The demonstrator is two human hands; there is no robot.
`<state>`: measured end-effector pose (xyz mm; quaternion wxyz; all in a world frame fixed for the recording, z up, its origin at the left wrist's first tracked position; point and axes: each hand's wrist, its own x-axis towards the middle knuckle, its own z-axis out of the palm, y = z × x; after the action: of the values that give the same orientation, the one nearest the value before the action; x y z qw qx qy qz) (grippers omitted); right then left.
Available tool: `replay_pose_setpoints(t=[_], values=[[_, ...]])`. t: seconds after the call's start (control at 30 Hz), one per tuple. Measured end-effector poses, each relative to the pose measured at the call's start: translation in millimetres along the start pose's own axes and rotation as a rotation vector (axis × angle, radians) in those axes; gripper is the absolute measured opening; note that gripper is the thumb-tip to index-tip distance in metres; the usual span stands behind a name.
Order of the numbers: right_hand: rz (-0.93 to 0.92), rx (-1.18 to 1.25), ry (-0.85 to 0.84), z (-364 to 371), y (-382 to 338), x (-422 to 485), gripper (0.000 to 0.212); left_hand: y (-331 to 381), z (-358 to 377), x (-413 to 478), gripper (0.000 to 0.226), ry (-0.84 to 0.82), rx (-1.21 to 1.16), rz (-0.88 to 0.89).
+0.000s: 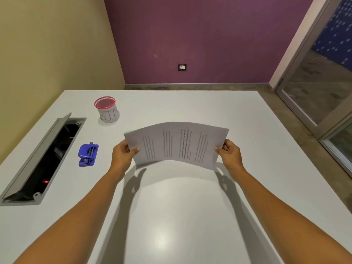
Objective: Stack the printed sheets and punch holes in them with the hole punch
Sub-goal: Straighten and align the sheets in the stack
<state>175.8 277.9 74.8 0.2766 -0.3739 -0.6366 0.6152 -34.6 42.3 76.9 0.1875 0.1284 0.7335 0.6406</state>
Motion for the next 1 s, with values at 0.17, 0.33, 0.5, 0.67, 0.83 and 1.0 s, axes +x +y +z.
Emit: replay_pose_setpoints(t=[0.17, 0.33, 0.5, 0.67, 0.83, 1.0], values=[[0.031, -0.052, 0.043, 7, 5, 3, 0.018, -9, 7, -1, 0.023, 0.058, 0.057, -0.013], [-0.039, 0.002, 0.075, 6, -5, 10, 0.016, 7, 8, 8, 0.023, 0.102, 0.048, 0.045], [-0.024, 0.011, 0.018, 3, 1, 11, 0.028, 3, 5, 5, 0.032, 0.044, 0.046, 0.01], [0.007, -0.045, 0.05, 7, 10, 11, 0.026, -3, 12, 1, 0.027, 0.085, 0.077, -0.02], [-0.046, 0.013, 0.083, 8, 2, 14, 0.023, 6, 12, 5, 0.026, 0.111, 0.054, 0.028], [-0.058, 0.007, 0.043, 1, 5, 13, 0.033, 1, 7, 4, 0.031, 0.075, 0.063, 0.015]])
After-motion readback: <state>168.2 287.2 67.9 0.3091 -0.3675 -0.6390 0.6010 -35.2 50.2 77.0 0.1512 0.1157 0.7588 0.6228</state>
